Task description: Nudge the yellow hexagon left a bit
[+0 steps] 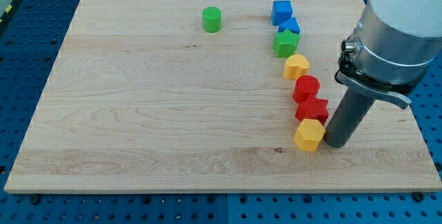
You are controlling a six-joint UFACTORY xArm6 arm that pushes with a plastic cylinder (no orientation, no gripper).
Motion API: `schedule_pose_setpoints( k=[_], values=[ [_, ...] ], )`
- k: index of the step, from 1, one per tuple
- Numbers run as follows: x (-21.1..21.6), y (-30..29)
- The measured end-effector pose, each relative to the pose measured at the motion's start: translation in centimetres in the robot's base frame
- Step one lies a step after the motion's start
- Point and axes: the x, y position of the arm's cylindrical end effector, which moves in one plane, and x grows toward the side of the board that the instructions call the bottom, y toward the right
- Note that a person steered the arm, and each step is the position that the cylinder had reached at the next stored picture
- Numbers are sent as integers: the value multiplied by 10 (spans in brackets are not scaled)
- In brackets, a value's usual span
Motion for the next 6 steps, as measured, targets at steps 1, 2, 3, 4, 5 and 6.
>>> schedule_pose_setpoints(
  k=[1,2,3,4,5,6],
  values=[
    [0,-20],
    [0,-37],
    [0,-56],
    [1,-76],
    [17,-80],
    [26,-92]
  ],
)
